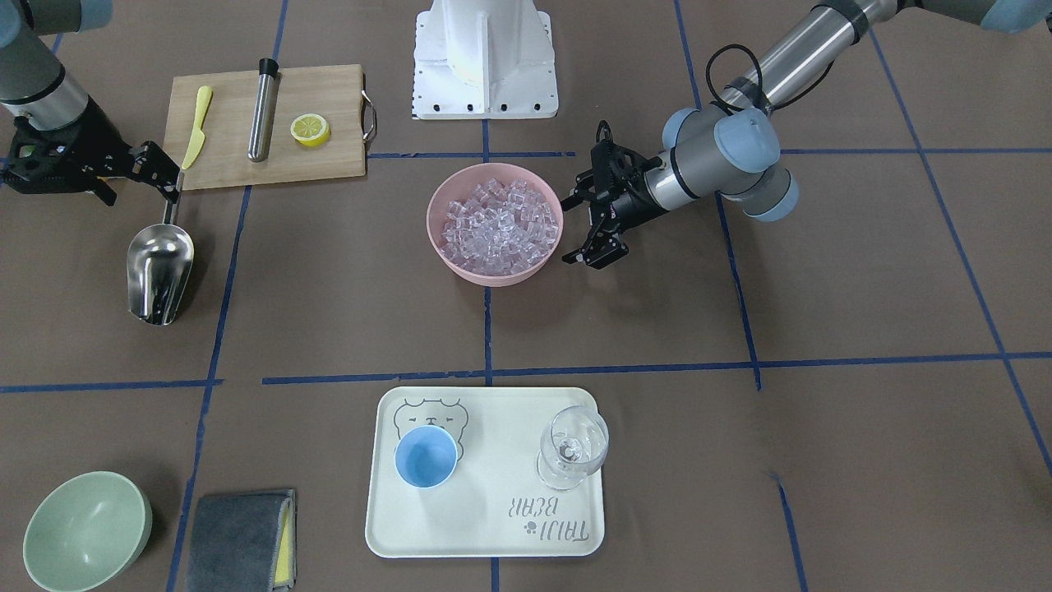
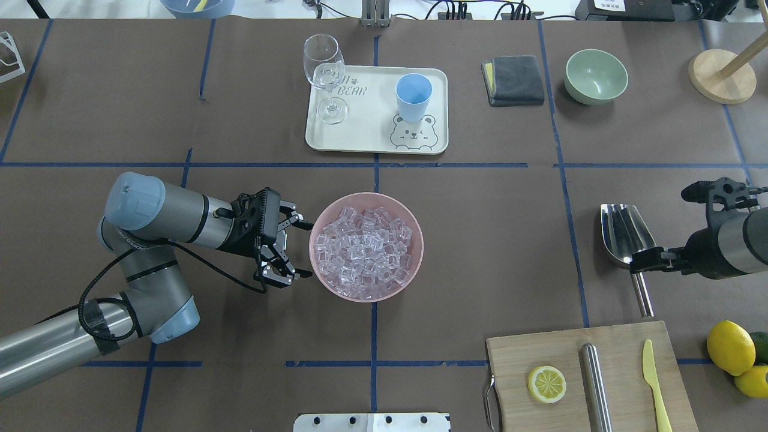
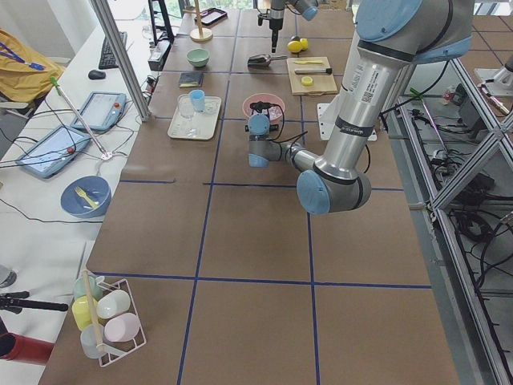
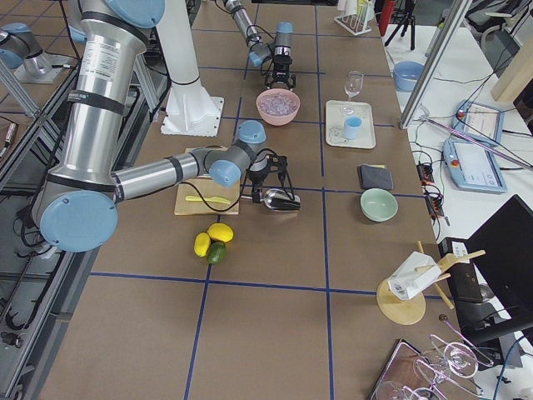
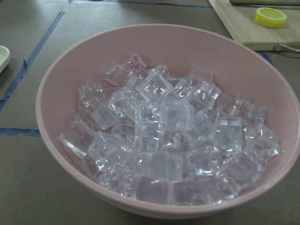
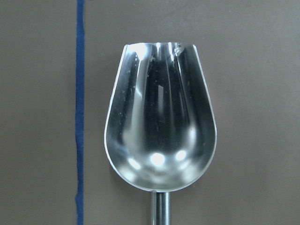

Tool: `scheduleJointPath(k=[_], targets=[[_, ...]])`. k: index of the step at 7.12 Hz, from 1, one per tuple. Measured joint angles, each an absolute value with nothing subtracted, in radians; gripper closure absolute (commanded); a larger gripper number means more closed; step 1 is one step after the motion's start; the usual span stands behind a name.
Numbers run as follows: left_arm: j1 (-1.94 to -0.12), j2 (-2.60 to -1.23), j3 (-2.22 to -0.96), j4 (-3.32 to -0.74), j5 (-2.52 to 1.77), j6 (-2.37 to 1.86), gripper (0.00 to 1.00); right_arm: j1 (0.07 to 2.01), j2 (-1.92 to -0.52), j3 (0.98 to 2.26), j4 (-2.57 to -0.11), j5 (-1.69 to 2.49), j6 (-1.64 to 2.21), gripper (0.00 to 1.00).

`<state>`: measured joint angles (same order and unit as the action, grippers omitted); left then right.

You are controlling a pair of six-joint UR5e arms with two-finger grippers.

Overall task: Put ice in cup with scoop
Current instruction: 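Grasp the metal scoop handle with the right gripper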

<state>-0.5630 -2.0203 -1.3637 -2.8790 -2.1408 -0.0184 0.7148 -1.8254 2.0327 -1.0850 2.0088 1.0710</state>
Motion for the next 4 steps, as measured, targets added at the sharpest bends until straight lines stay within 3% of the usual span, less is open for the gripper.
scheduleJointPath(k=[1,2,4], targets=[[-0.562,-2.021,-1.361,-2.880,-2.134,-0.018,0.00,0.681,-1.822,2.028,-1.112,1.994,1.080,0.20],[-0.559,-2.021,-1.361,-2.881,-2.122,-0.018,0.00,0.661,-1.816,2.026,-1.146,1.990,1.083,0.29],[-0.554,-2.024,-1.360,-2.884,-2.109,-0.018,0.00,0.638,-1.809,2.022,-1.169,1.989,1.084,0.35]])
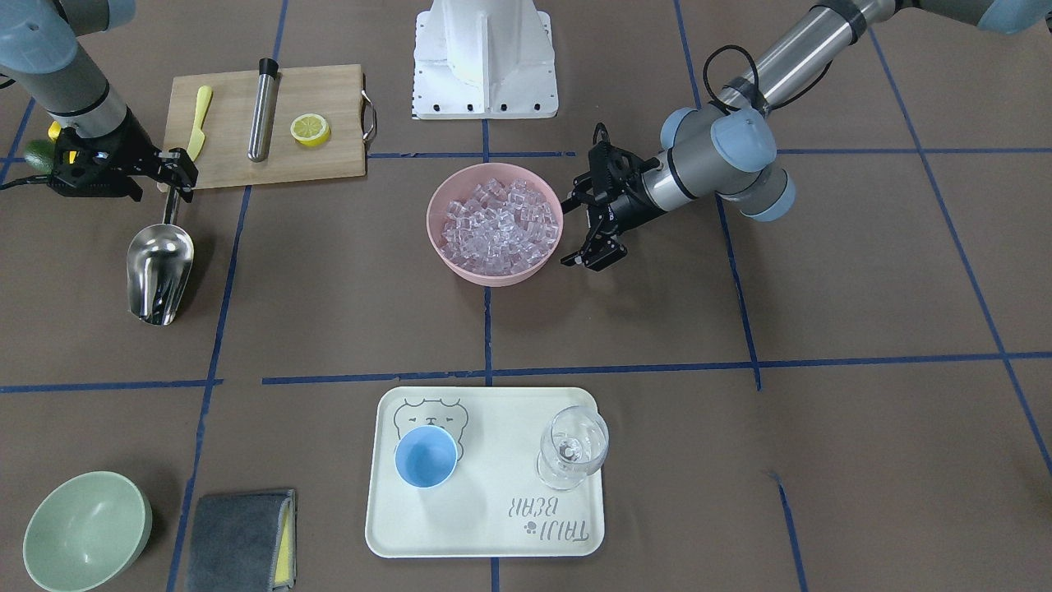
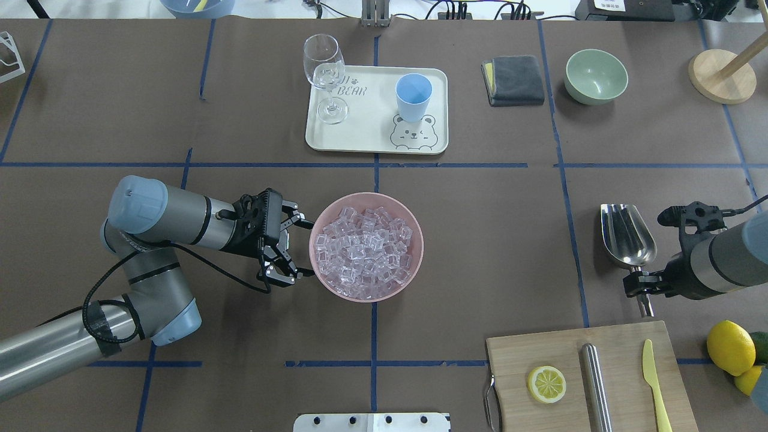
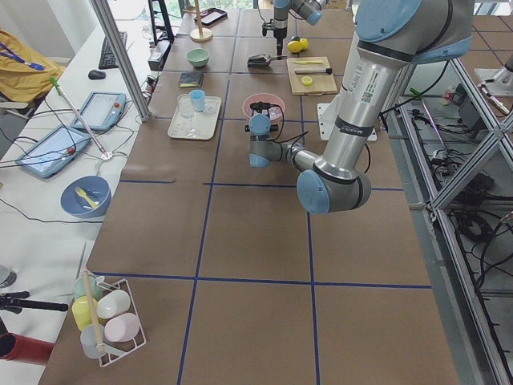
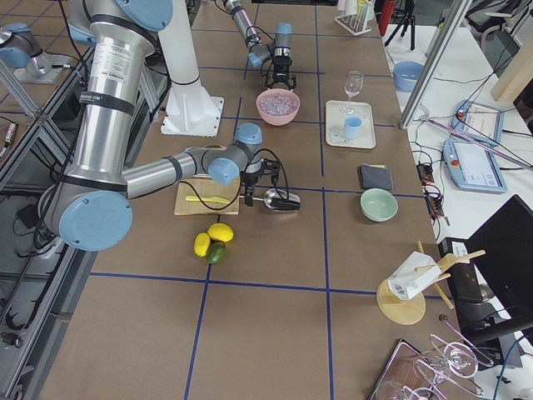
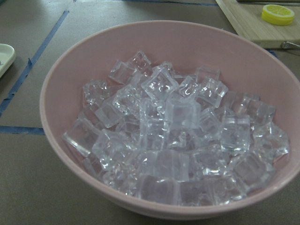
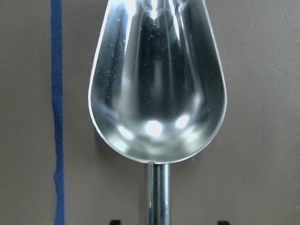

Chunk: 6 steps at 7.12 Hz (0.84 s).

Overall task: Put ice in cup with scoop
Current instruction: 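Grasp the metal scoop handle with the right gripper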

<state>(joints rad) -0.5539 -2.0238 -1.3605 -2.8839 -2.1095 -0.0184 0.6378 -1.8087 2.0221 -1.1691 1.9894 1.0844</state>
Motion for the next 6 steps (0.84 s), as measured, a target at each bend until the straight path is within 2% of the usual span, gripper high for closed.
scheduleJointPath(k=[2,4,5,6], targets=[[-0.550,-2.024,-1.361,-2.888,-2.107,-0.018,0.00,0.613,-1.796,2.000,-1.169,1.989,1.084,0.51],[-0.548,-2.023,-1.360,-2.888,-2.107,-0.018,0.00,0.604,-1.787,1.992,-1.172,1.988,1.083,0.59],[-0.547,-2.022,-1.360,-2.888,-2.107,-0.017,0.00,0.603,-1.786,1.992,-1.173,1.988,1.083,0.69],[-0.546,-2.021,-1.359,-2.888,-2.106,-0.017,0.00,0.602,-1.786,1.991,-1.174,1.989,1.082,1.00]])
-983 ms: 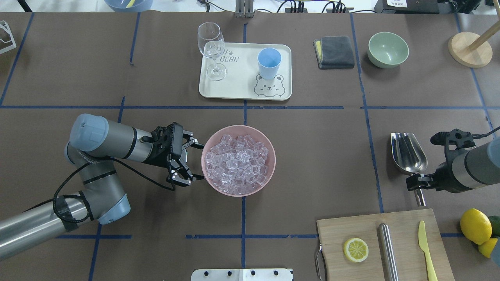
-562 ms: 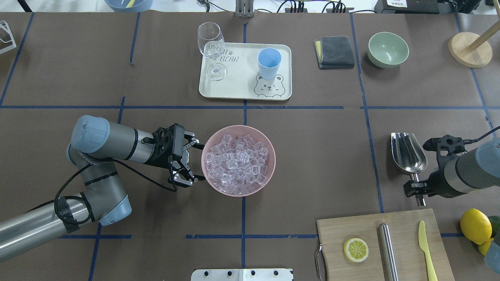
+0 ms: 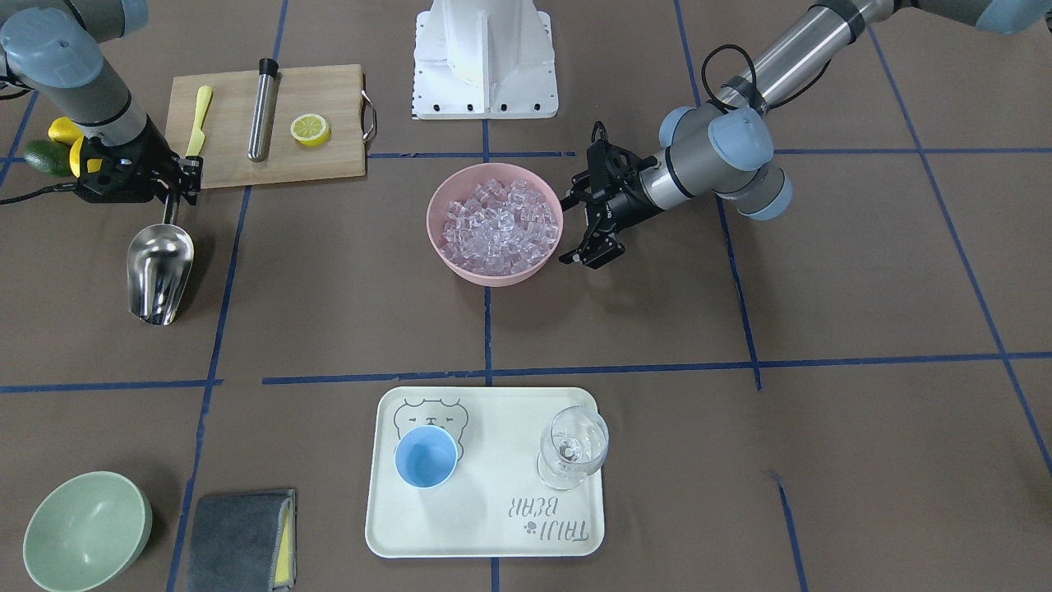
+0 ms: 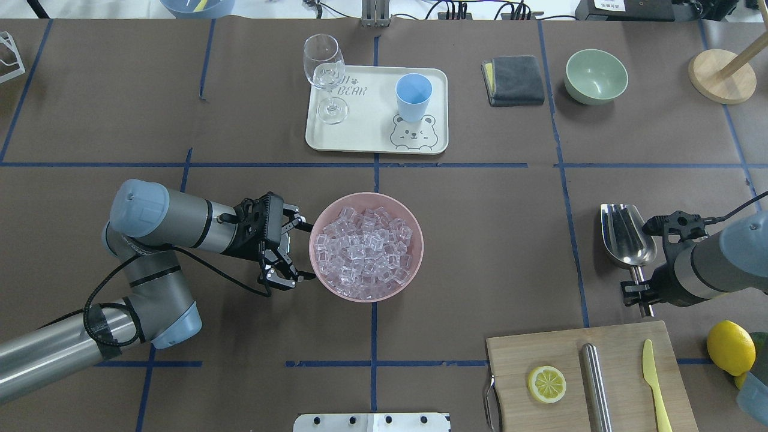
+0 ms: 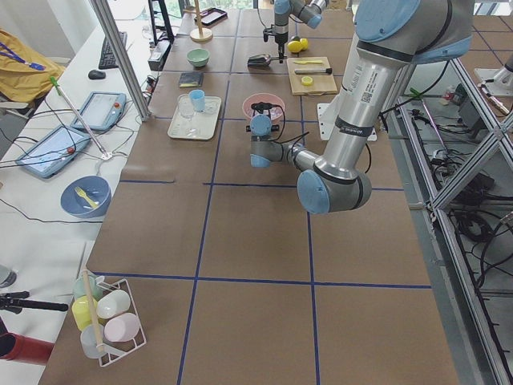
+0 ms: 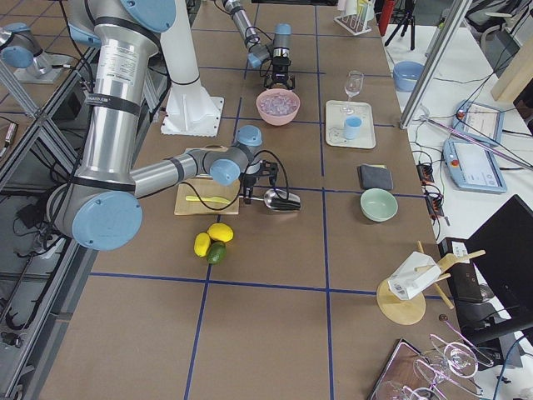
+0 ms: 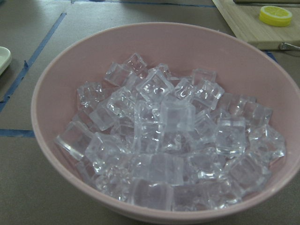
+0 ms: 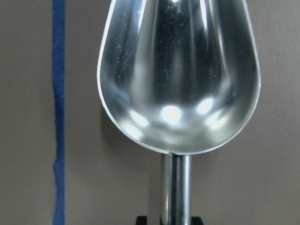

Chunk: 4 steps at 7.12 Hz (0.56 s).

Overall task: Put ice in cup with scoop
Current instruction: 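Grasp the metal scoop handle with the right gripper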

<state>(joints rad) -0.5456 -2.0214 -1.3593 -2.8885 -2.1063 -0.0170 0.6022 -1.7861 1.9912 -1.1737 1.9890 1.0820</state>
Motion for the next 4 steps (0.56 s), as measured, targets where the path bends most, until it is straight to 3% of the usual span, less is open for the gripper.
scheduleJointPath(k=[4], targets=[[-0.545,-2.019,-1.354,-2.889,-2.106,-0.017,0.00,0.570,-1.791,1.999,-1.177,1.986,1.033,1.00]])
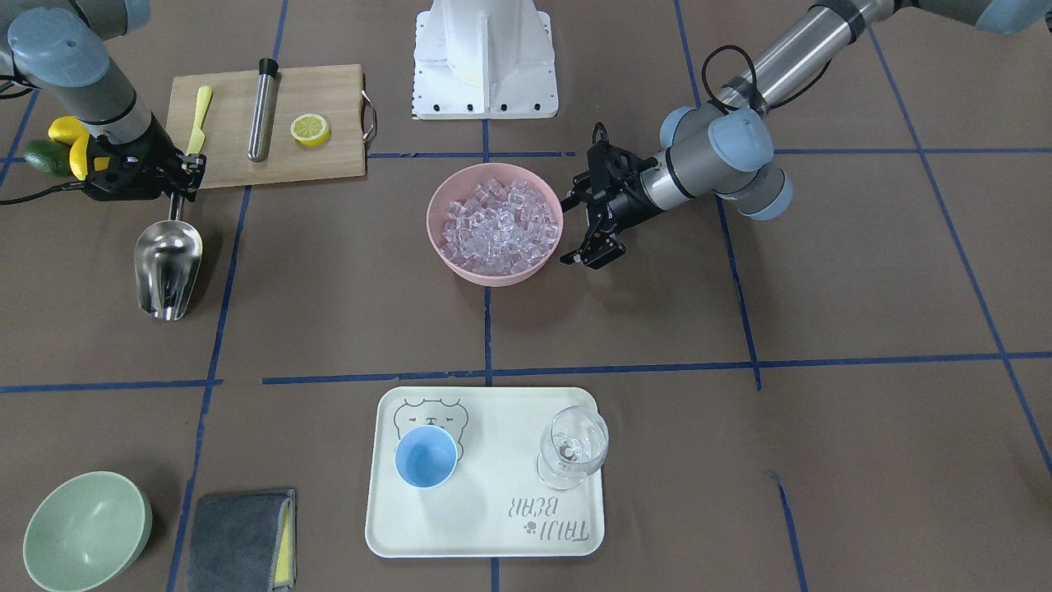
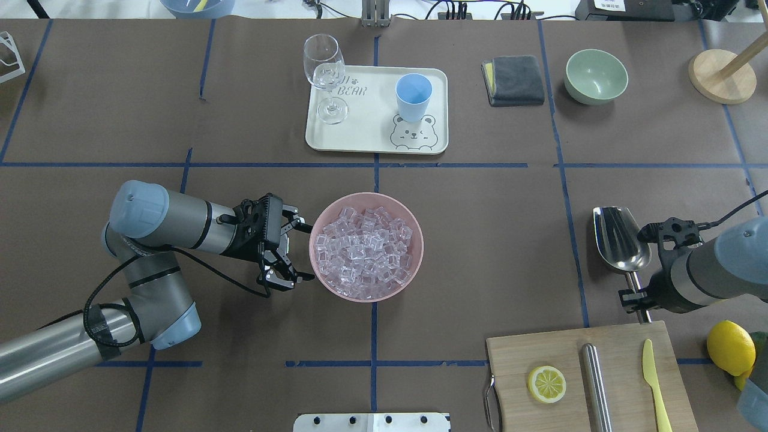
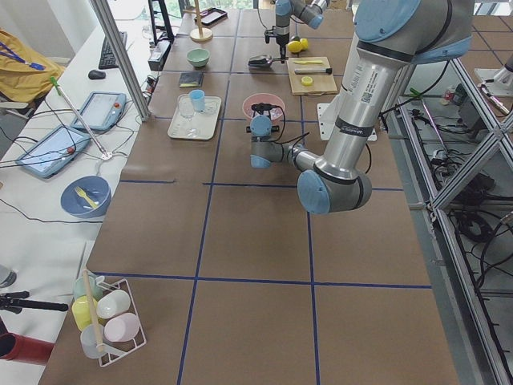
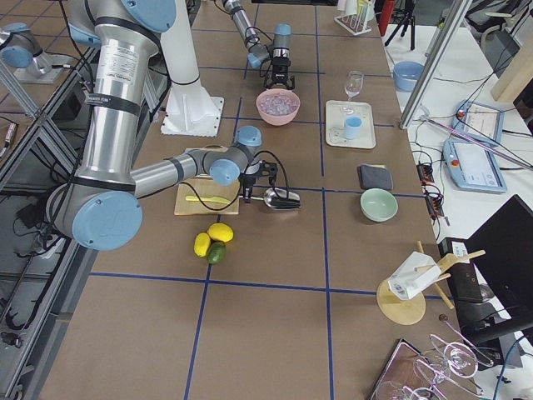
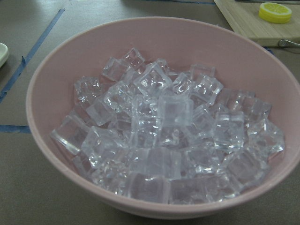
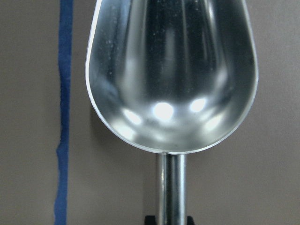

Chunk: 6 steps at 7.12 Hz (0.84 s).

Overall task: Put ice in cup with scoop
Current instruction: 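Grasp the metal scoop handle with the right gripper, then lift the scoop and carry it toward the pink bowl with the right gripper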

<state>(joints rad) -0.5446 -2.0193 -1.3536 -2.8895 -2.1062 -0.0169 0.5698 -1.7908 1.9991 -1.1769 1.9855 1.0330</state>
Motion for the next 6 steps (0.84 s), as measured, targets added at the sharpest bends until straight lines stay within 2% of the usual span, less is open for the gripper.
scheduleJointPath(k=[4,6], targets=[[-0.545,-2.021,-1.348,-2.891,-2.106,-0.017,0.00,0.549,-1.779,2.082,-1.178,1.971,0.854,1.00],[-0.545,-2.019,-1.348,-2.892,-2.106,-0.017,0.00,0.541,-1.738,2.105,-1.198,1.928,0.613,1.00]])
